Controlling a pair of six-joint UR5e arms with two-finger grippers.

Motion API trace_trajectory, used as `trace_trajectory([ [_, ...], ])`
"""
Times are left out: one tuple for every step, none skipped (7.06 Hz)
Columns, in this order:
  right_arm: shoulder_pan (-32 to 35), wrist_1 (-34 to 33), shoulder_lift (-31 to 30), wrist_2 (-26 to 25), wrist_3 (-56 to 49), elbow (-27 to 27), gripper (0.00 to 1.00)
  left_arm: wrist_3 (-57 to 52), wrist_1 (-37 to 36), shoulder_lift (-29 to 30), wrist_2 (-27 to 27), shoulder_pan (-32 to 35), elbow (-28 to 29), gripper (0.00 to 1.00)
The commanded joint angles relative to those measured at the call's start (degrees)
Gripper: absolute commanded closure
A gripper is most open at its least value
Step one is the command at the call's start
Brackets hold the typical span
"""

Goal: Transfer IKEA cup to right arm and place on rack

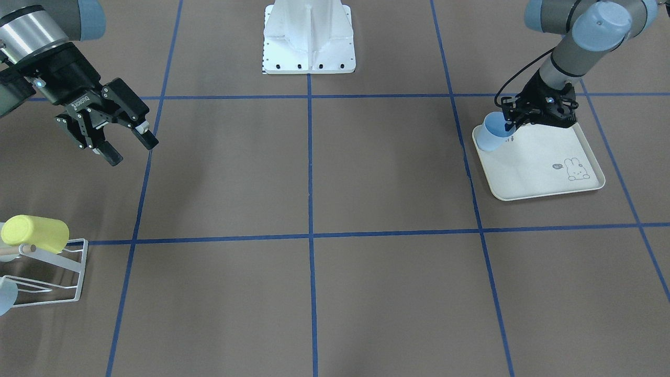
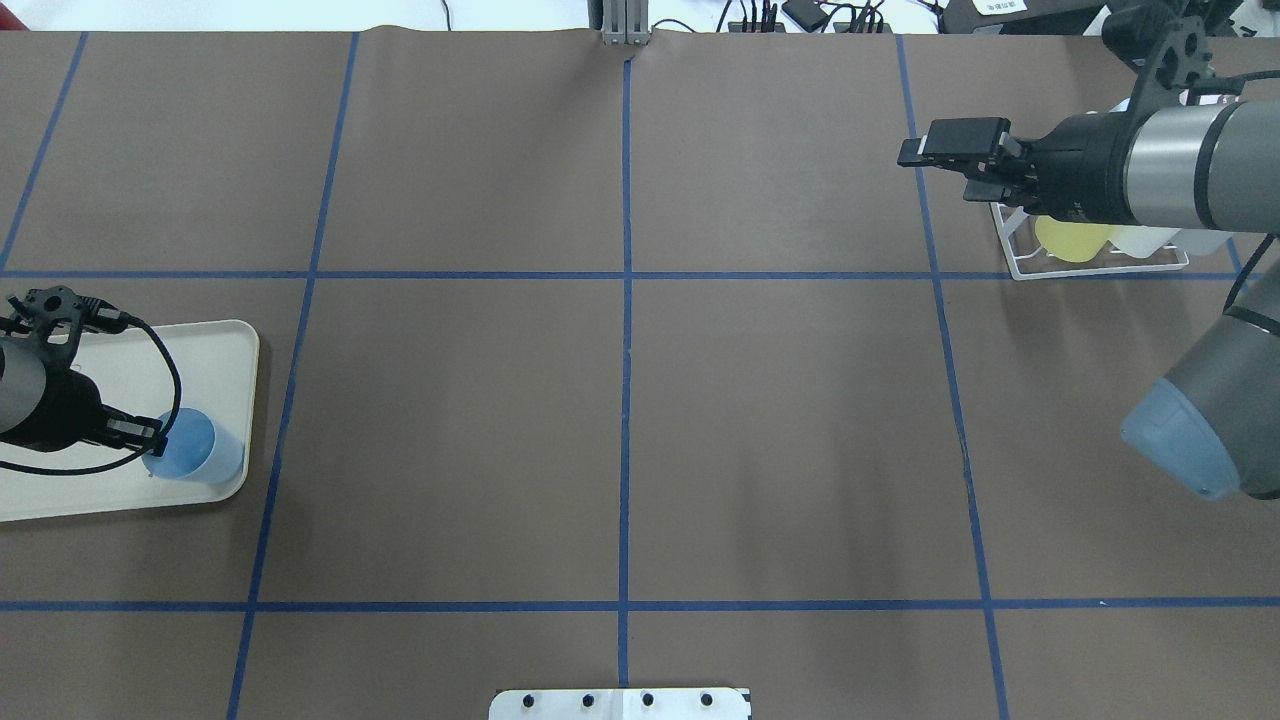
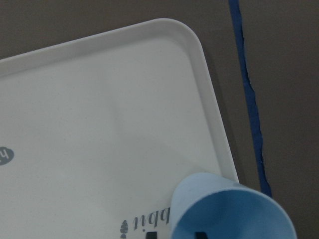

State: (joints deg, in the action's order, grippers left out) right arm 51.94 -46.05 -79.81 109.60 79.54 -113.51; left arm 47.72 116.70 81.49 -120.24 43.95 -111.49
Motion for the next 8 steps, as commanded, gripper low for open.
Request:
trace_trajectory([
  [0.0,0.3,0.0,0.0,0.0,0.1,0.0,0.0,-0.1,-0.2,0.4,0.2,0.0,1.0],
  [0.0,0.9,0.0,0.4,0.1,0.1,0.0,0.0,-0.3,-0.5,0.4,1.0,-0.7,1.0],
  [0.0,1.0,0.0,1.1,0.1,0.1,0.0,0.0,-2.7,0.1,0.4,5.7,-1.9,1.0],
  [0.0,1.0,0.0,1.1,0.2,0.1,0.0,0.3,-4.4,0.4,0.5,9.8,-3.1,1.0],
  [0.0,1.0,0.1,1.1,0.4,0.0,0.0,0.9,-4.5,3.1,1.2,13.3,-3.1,1.0],
  [0.0,1.0,0.2,1.1,0.4,0.0,0.0,5.8,-4.5,7.2,4.0,14.3,-2.9,1.0],
  [0.0,1.0,0.2,1.1,0.4,0.0,0.0,16.4,-4.2,12.8,5.0,14.1,-2.4,1.0],
  [0.0,1.0,0.2,1.1,0.4,0.1,0.0,25.2,-4.0,17.7,5.0,14.1,-1.9,1.0],
])
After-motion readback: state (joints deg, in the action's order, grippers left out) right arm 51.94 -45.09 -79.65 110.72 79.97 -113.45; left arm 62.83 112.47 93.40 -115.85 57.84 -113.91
